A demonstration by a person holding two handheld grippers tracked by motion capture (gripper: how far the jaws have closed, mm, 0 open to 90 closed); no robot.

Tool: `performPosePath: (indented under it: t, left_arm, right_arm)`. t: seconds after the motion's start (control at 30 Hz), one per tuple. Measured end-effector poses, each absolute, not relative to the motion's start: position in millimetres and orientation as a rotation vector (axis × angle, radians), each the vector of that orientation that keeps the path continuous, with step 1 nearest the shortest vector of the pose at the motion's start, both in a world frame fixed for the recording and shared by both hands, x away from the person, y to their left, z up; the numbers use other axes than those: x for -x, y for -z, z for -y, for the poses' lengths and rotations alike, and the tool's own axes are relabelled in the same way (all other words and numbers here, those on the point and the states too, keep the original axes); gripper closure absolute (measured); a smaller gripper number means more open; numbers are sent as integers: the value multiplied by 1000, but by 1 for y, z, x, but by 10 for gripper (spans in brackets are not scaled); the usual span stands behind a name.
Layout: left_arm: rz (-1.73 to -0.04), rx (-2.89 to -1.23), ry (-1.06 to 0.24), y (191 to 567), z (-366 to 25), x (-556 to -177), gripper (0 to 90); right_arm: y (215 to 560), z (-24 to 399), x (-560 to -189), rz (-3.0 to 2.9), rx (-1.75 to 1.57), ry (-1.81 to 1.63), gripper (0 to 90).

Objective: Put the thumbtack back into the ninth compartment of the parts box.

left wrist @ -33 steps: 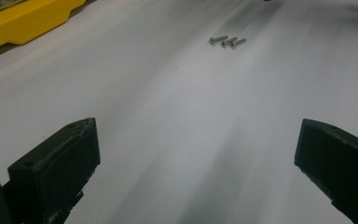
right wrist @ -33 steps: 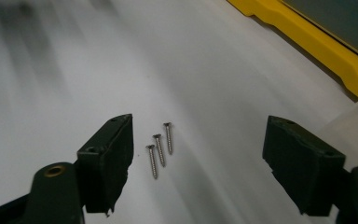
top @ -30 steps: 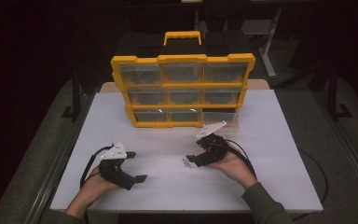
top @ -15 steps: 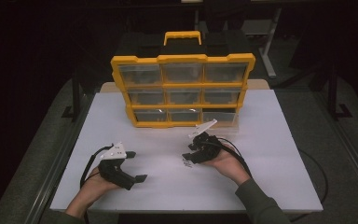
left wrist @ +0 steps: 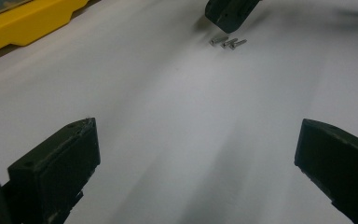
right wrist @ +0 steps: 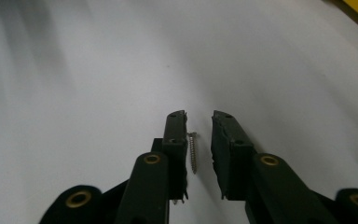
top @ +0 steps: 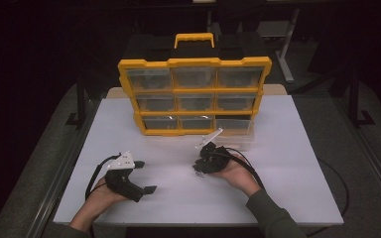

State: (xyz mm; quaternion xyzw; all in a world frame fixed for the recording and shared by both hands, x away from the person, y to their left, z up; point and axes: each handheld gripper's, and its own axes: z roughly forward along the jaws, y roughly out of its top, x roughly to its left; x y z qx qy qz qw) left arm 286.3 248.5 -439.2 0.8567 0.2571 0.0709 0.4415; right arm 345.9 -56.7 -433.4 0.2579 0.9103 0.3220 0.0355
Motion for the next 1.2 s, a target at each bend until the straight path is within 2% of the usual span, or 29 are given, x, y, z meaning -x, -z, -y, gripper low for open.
performPosePath:
  t: [0.8,1.2]
  left_arm:
    - [-635,-2129,-173,439,-248,-286,0]
    - [-628,-2136,-176,439,-248,-286,0]
  right_arm:
    - [443,52,-349,-2822,-792,-912,855]
    - [431,56,-346,-2802,-811,-929,856]
